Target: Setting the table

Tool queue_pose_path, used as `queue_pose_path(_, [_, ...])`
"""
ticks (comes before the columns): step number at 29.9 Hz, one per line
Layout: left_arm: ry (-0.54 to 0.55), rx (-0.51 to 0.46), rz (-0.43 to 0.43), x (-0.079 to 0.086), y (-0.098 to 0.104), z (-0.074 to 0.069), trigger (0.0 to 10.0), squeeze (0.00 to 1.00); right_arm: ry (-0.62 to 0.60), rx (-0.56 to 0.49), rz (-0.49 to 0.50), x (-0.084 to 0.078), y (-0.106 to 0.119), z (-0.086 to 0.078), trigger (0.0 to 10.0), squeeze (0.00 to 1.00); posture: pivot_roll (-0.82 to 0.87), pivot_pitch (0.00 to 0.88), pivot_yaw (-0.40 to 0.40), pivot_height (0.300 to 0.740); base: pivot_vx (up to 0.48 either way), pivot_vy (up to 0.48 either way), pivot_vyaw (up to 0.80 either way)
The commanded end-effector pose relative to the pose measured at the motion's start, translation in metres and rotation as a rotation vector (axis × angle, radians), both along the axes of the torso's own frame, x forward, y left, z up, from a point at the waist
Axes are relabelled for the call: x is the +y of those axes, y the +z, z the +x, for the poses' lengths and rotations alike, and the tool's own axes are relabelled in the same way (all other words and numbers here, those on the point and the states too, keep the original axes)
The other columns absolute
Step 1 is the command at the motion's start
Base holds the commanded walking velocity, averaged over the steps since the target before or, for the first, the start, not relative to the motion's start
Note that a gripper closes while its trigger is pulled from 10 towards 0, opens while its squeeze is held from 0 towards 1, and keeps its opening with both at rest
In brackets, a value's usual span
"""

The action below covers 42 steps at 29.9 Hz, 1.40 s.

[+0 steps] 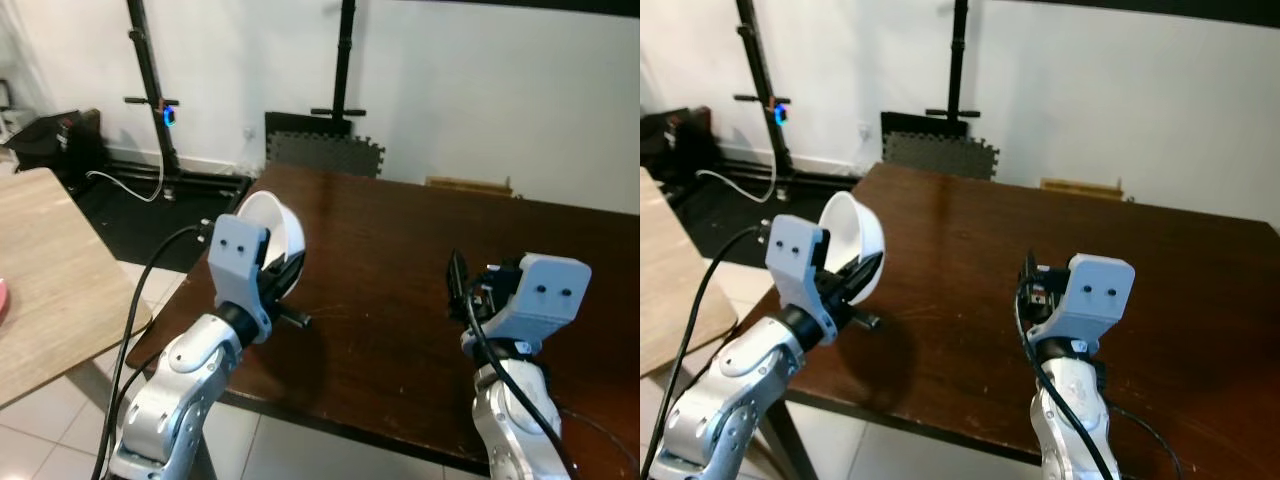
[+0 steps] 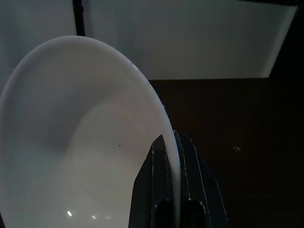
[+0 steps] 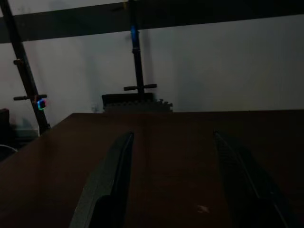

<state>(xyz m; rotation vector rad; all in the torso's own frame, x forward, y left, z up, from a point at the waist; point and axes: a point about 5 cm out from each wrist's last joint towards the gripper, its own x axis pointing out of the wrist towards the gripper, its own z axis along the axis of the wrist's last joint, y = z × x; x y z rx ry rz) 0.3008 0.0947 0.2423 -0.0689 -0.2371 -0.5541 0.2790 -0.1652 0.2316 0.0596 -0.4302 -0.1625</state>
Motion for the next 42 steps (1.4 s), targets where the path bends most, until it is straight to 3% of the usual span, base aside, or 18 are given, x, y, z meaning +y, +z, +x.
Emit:
queue_pose_path(1, [-0.018,-0.005,0.000,-0.005,0.001,-0.003,10.0,0.00,-0.018,0.011,-0.001,-0.004,-0.002,-0.002,10.0,0.00,0.05,0.030,0.012,0.740,0.000,-0.262,0.00])
queue_pose_path(15, [-0.022,0.006,-0.022,-0.006,0.000,-0.003,10.0,0.00,-0.019,0.014,-0.002,-0.005,-0.002,-0.003,10.0,0.00,0.04,0.036,0.009,0.740,-0.018,0.000,0.00])
queue_pose_path(24, [-0.021,0.013,-0.031,-0.006,0.000,-0.003,10.0,0.00,-0.020,0.014,-0.002,-0.005,-0.002,-0.003,10.0,0.00,0.04,0.035,0.010,0.740,-0.348,0.334,0.00])
queue_pose_path(32, [-0.016,0.011,-0.023,-0.005,0.000,-0.002,10.0,0.00,-0.020,0.015,0.001,-0.004,-0.003,-0.003,10.0,0.00,0.04,0.038,0.011,0.740,0.000,0.089,0.00])
queue_pose_path(42, [0.013,0.018,0.015,-0.001,0.001,0.008,10.0,0.00,-0.020,0.016,0.002,-0.003,-0.003,-0.002,10.0,0.00,0.04,0.037,0.012,0.740,0.000,0.048,0.00])
